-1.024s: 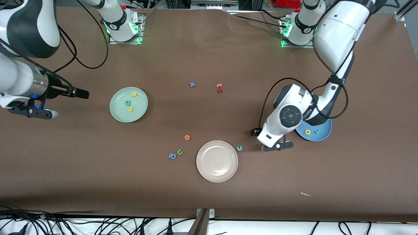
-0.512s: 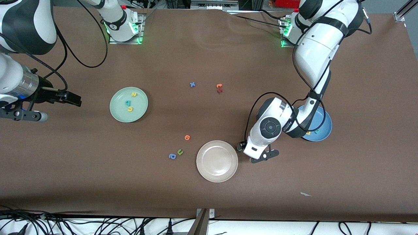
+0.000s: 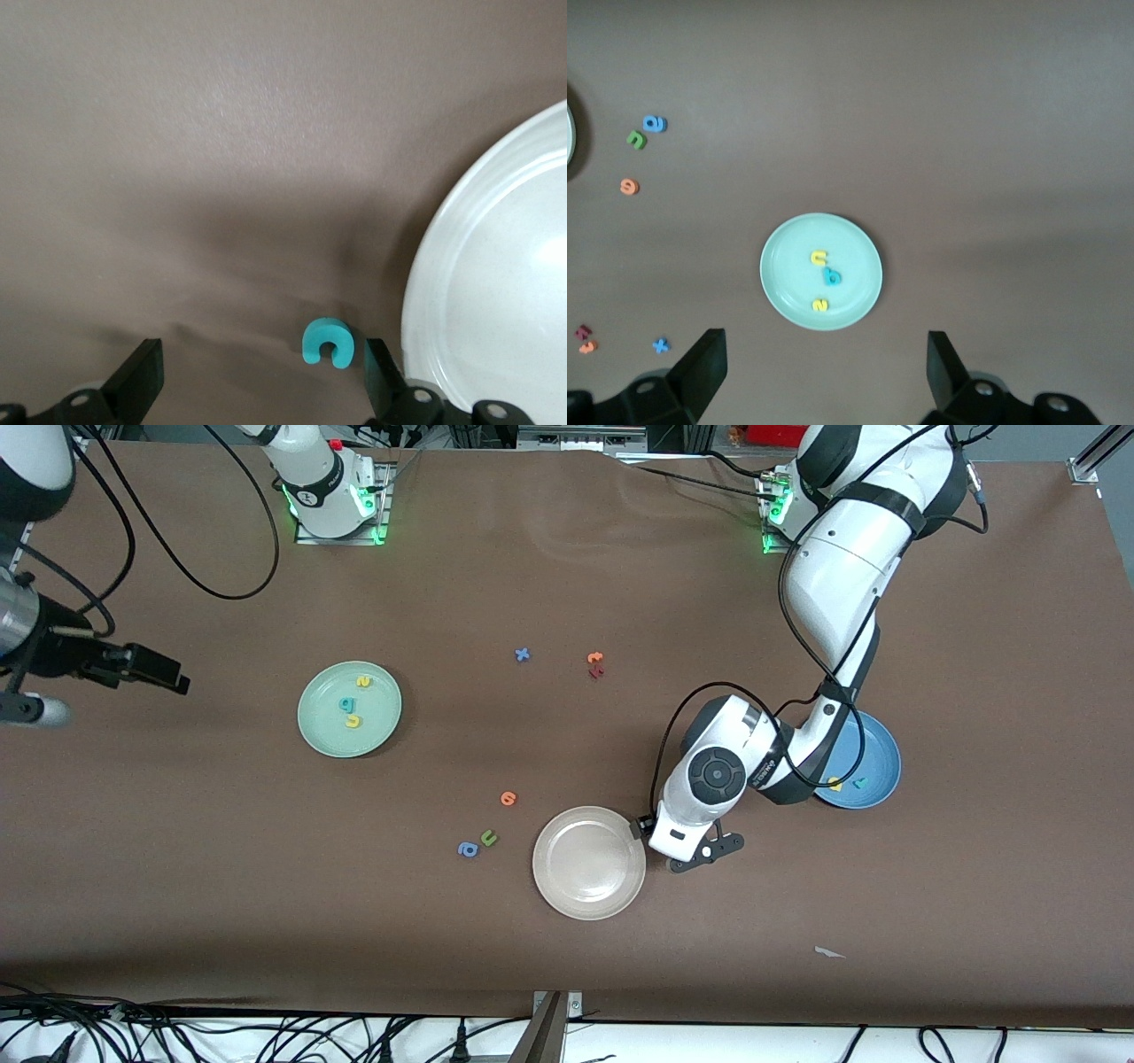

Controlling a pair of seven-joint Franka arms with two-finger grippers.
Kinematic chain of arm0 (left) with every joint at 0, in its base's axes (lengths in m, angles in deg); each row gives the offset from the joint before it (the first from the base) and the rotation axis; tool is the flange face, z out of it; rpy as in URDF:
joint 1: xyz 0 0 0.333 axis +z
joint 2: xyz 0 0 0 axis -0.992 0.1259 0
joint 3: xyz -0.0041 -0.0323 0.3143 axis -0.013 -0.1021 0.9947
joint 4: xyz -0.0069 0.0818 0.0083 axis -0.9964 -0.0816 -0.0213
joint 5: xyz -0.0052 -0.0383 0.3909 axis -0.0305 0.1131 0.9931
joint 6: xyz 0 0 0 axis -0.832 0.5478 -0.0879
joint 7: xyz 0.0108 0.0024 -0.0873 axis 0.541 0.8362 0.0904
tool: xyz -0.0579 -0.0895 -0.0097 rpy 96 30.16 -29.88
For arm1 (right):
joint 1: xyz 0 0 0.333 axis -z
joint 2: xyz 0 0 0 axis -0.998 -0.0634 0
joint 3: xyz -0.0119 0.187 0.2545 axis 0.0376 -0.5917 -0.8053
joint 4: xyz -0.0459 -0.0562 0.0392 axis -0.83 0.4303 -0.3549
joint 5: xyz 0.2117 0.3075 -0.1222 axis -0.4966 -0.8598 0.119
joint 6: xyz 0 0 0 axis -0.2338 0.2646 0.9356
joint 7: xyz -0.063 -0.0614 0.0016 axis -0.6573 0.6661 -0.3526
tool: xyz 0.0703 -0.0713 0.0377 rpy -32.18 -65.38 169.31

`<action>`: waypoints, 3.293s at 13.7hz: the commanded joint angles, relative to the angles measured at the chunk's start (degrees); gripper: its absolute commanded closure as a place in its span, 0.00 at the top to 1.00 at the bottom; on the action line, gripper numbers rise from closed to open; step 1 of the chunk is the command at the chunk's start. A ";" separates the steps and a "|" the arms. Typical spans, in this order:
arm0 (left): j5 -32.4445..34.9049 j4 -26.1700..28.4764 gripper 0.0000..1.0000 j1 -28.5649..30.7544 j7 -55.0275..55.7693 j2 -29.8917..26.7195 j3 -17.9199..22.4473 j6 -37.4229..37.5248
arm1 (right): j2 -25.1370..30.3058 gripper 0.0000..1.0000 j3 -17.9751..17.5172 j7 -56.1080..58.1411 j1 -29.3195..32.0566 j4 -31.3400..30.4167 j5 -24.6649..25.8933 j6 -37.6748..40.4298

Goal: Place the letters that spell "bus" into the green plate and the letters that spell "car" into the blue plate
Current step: 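Return the right arm to rest while the left gripper reaches the teal u, then grasp the teal u with the left gripper and lift it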

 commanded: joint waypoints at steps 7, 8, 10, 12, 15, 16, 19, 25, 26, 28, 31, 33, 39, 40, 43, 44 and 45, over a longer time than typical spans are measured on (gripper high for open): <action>-0.50 -2.59 0.79 -2.58 1.84 2.05 2.63 0.57 | 6.57 1.00 -8.08 9.08 8.75 -6.98 4.82 -3.67; -0.50 -2.59 0.78 -2.58 1.84 2.05 2.71 0.57 | 6.57 1.00 -9.13 6.71 8.75 -6.90 5.01 -2.79; -0.50 -2.50 0.76 -2.58 1.84 2.05 3.07 0.57 | 6.40 1.00 -10.28 6.15 8.66 -6.81 5.19 -2.95; -0.32 -2.41 0.75 -2.41 1.41 2.05 3.24 0.66 | 6.05 1.00 -10.28 5.98 8.40 -6.19 5.01 -2.95; -0.58 -2.58 0.73 -1.97 0.96 1.09 3.33 1.45 | 5.96 1.00 -10.11 5.98 8.48 -6.28 4.48 -2.25; -0.67 -2.59 0.73 -1.97 0.96 0.91 3.16 1.45 | 5.96 1.00 -10.02 5.98 8.48 -6.19 4.48 -2.25; -0.67 -2.67 0.73 -2.05 0.70 0.74 2.89 2.51 | 5.96 1.00 -10.28 6.15 8.48 -6.19 4.48 -2.25; -0.76 -4.69 0.72 -2.58 1.58 1.79 3.16 0.31 | 5.87 1.00 -10.37 6.68 8.31 -6.28 4.57 -2.16; -0.76 -4.69 0.72 -2.58 1.67 2.23 3.24 0.05 | 5.87 1.00 -10.37 6.68 8.31 -6.28 4.57 -2.16; -0.76 -4.69 0.71 -2.58 1.75 2.76 3.33 -0.04 | 5.96 1.00 -10.37 6.42 8.31 -6.19 4.48 -2.16; -0.76 -4.52 0.56 -2.58 1.93 2.85 3.33 -0.22 | 6.04 1.00 -10.28 6.33 8.39 -6.19 4.48 -1.81; -0.76 -4.52 0.40 -2.58 1.84 2.85 3.33 -0.22 | 6.04 1.00 -10.02 6.24 8.40 -6.19 4.57 -1.63; -0.76 -4.43 0.28 -2.58 1.58 2.85 3.33 -0.22 | 5.87 1.00 -9.93 6.15 8.48 -6.10 4.84 -1.72; -0.76 -4.43 0.27 -2.49 1.58 2.76 3.33 -0.22 | 5.87 1.00 -9.93 6.15 8.48 -6.10 4.83 -2.07; -0.76 -4.43 0.26 -1.97 1.14 2.06 3.24 0.65 | 5.87 1.00 -9.93 6.15 8.48 -6.10 4.66 -1.81; -0.76 -4.52 0.25 -1.79 1.05 1.62 3.16 1.79 | 5.87 1.00 -9.93 6.15 8.48 -6.10 4.57 -1.81; -0.76 -4.52 0.24 -1.27 0.09 1.27 3.07 3.37 | 5.87 1.00 -9.93 6.15 8.48 -6.10 4.57 -1.72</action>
